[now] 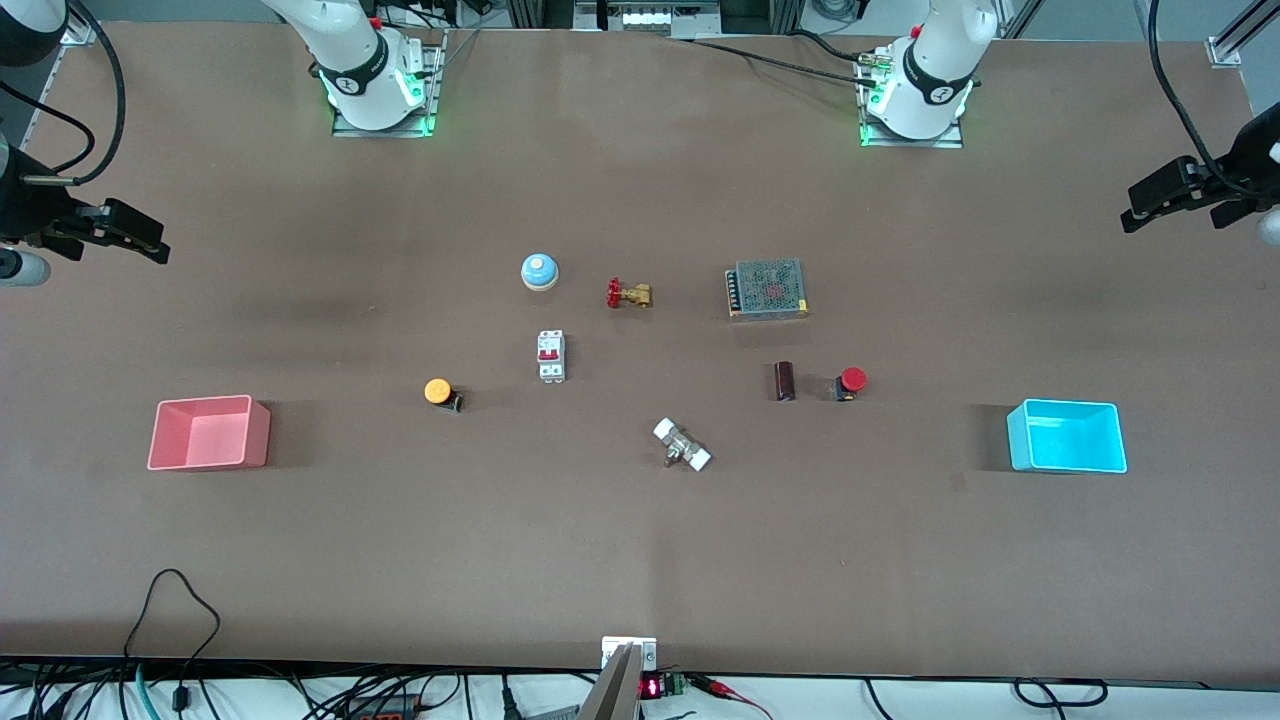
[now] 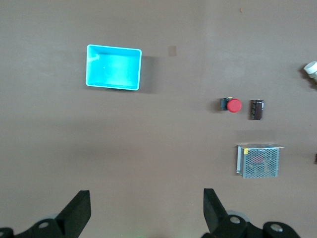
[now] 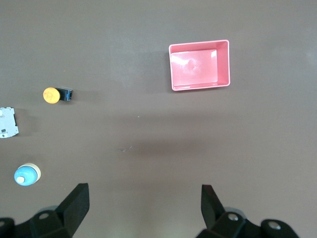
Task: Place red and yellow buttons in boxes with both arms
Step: 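Move the right gripper toward the yellow button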
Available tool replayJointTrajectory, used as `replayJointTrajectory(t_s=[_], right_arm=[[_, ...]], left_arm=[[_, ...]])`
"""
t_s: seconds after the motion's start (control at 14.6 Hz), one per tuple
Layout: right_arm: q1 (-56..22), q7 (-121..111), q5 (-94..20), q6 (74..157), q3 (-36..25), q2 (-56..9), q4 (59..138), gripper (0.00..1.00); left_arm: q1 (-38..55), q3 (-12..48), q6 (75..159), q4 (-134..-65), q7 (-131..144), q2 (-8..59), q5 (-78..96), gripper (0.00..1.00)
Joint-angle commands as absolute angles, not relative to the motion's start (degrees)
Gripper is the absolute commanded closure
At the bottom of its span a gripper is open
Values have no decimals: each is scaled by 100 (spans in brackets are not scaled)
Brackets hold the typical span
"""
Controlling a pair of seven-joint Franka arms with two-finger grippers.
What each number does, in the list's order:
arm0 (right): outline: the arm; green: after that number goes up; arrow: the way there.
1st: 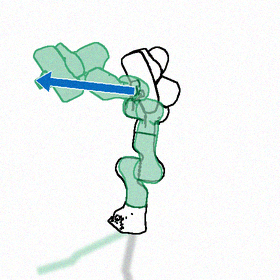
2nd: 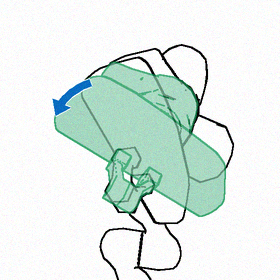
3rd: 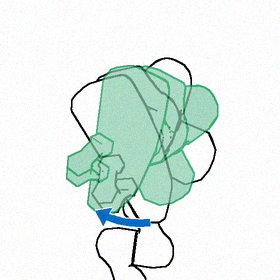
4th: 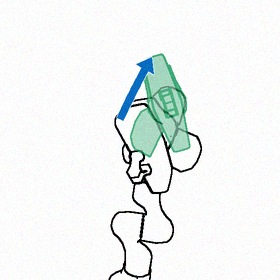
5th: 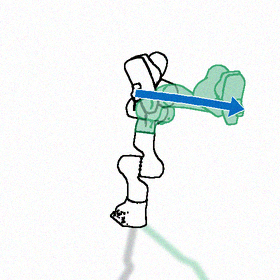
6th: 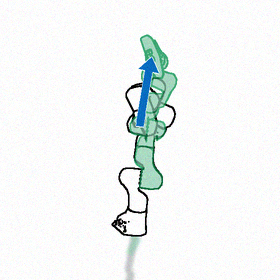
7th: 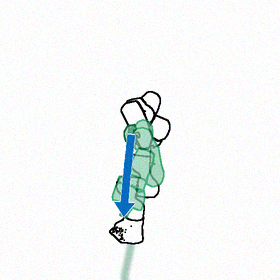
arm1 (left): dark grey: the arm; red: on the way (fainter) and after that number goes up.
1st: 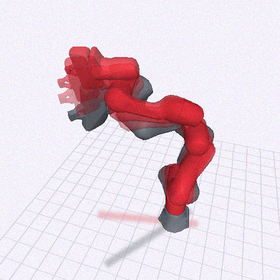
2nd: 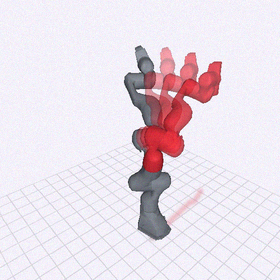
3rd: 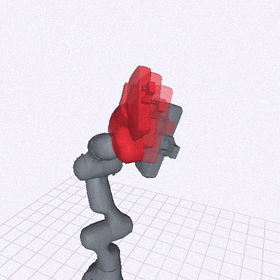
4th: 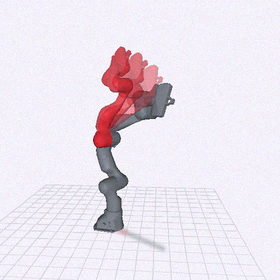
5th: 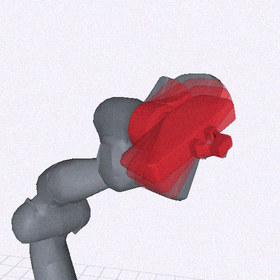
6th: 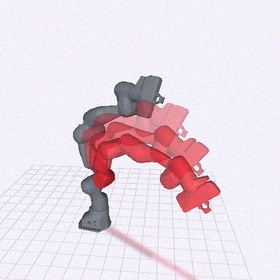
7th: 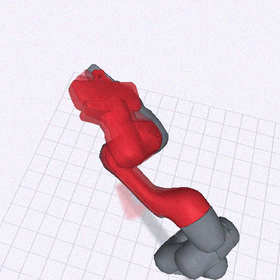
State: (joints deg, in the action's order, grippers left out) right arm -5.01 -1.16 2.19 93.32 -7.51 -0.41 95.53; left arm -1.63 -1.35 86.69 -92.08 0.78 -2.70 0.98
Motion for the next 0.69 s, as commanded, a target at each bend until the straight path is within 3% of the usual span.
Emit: replayJointTrajectory(t_s=[0.0, 0.27, 0.62], right_arm=[[-413, -71, 202, 9212, -712, 96, 9650, 0], [-439, -97, 193, 9255, -694, 44, 9633, 0], [-746, -70, 105, 9754, -659, -596, 9642, 0]], left_arm=[[-184, -123, 8605, -8930, 114, -114, 289, 0], [-185, -123, 8596, -8930, 106, -106, 290, 0], [-202, -123, 8596, -8947, 35, -105, 290, 0]])
